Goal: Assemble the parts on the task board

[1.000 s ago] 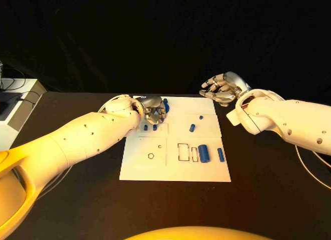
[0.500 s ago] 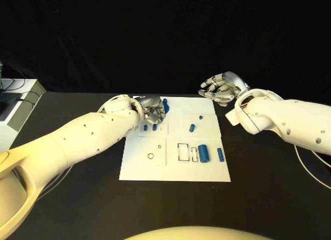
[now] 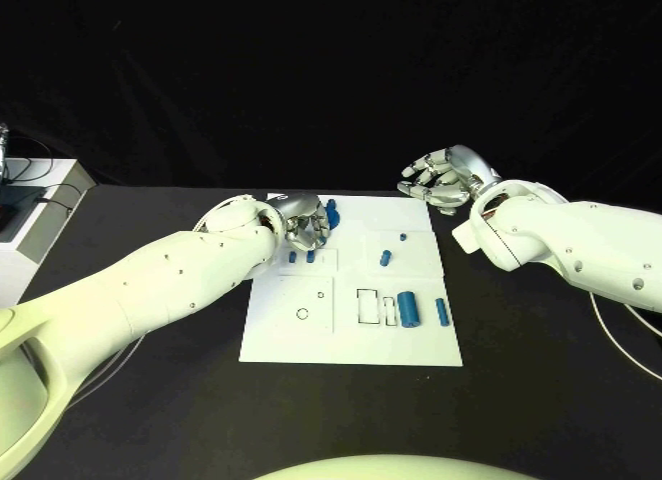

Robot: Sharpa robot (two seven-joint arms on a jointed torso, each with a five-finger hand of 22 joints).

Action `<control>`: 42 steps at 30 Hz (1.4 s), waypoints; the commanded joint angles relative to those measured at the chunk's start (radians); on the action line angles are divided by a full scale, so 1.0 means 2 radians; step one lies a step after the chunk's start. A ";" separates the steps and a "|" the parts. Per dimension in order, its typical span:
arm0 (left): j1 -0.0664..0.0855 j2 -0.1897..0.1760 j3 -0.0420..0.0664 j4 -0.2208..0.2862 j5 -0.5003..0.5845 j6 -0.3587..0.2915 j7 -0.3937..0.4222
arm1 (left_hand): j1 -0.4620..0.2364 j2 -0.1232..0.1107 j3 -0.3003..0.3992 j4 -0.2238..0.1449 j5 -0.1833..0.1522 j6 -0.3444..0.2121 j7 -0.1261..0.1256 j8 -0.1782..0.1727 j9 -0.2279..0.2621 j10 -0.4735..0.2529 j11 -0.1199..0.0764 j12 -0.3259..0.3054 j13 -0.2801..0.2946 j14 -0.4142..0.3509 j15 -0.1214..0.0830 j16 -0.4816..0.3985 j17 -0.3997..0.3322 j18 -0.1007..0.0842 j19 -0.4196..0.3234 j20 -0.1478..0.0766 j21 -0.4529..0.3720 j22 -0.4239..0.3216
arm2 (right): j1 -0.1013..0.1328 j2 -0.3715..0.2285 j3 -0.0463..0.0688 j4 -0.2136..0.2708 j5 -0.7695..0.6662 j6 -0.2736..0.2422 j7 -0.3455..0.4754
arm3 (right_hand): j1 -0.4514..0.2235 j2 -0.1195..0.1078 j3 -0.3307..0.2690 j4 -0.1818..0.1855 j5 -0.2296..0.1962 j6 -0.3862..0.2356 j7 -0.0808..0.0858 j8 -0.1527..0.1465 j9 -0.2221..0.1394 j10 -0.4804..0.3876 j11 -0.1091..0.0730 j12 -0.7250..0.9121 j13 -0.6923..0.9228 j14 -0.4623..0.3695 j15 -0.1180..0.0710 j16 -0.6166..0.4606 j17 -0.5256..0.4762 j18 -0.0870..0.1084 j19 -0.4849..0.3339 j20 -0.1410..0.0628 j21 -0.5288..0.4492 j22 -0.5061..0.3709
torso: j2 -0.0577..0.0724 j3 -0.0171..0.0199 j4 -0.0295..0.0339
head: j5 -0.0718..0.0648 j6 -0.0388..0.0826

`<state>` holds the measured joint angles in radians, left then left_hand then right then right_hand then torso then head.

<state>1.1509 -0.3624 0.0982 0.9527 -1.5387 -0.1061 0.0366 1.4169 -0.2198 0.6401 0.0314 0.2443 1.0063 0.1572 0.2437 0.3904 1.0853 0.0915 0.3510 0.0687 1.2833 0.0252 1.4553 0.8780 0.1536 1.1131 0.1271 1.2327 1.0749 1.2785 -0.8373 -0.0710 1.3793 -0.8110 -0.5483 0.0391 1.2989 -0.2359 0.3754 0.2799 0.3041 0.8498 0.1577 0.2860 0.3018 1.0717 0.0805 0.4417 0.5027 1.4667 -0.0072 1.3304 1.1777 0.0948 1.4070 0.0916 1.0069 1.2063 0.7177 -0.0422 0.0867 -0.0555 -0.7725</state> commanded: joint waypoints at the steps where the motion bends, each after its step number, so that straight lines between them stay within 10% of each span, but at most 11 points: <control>1: 0.000 -0.008 0.002 0.014 0.029 -0.036 0.017 | -0.007 0.000 0.001 -0.004 -0.001 0.004 -0.001 0.001 0.001 0.005 0.001 -0.005 0.001 0.005 0.001 0.003 0.003 -0.010 0.004 0.000 0.003 0.002 | 0.000 0.000 0.000 0.000 -0.004 0.000 0.007 | 0.000 -0.004 0.002 0.002 0.001 0.001 0.004 0.002 0.001 0.001 0.001 -0.002 0.000 0.001 0.004 -0.002 -0.001 0.005 0.000 0.002 -0.003 0.000 | 0.000 -0.0005 -0.0001 | 0.000 0.001; 14: -0.004 -0.053 0.030 0.059 0.060 -0.047 0.015 | -0.009 -0.001 0.001 -0.006 0.000 0.005 0.000 -0.001 0.001 0.010 0.002 -0.017 0.000 0.007 0.001 0.003 0.002 -0.011 0.006 0.000 0.004 0.003 | 0.000 -0.004 0.000 0.000 -0.004 0.001 0.007 | -0.001 -0.004 0.002 0.002 0.001 0.001 0.004 0.002 0.001 0.001 0.001 -0.003 -0.001 0.001 0.004 -0.002 -0.001 0.005 0.000 0.002 -0.003 -0.001 | -0.005 -0.0016 0.0041 | -0.001 -0.002; 42: -0.017 -0.055 0.032 0.045 0.043 -0.009 -0.003 | -0.010 -0.001 0.002 -0.008 0.000 0.005 0.000 -0.003 0.001 0.013 0.002 -0.026 0.001 0.004 0.002 0.001 -0.006 -0.010 0.002 0.000 0.001 -0.001 | -0.001 -0.004 0.000 0.000 -0.005 0.000 0.007 | -0.001 -0.003 0.002 0.001 0.002 0.001 0.004 0.002 0.001 0.001 0.001 -0.003 -0.002 0.000 0.004 -0.003 -0.001 0.006 -0.001 0.003 -0.005 -0.002 | -0.002 -0.0011 0.0015 | 0.001 -0.004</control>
<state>1.1176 -0.4760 0.1609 1.0452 -1.4458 -0.1413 0.0323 1.4051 -0.2239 0.6429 0.0231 0.2443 1.0134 0.1573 0.2434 0.3921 1.1011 0.0966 0.3041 0.0684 1.2937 0.0286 1.4591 0.8656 0.1381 1.1203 0.1269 1.2364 1.0715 1.2777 -0.8455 -0.0710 1.3783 -0.8113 -0.5487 0.0403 1.2989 -0.2359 0.3754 0.2799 0.3041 0.8535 0.1613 0.2860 0.3023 1.0754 0.0841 0.4376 0.4992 1.4667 -0.0072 1.3304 1.1766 0.0930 1.4070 0.0916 1.0029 1.2035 0.7126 -0.0445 0.0908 -0.0532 -0.7790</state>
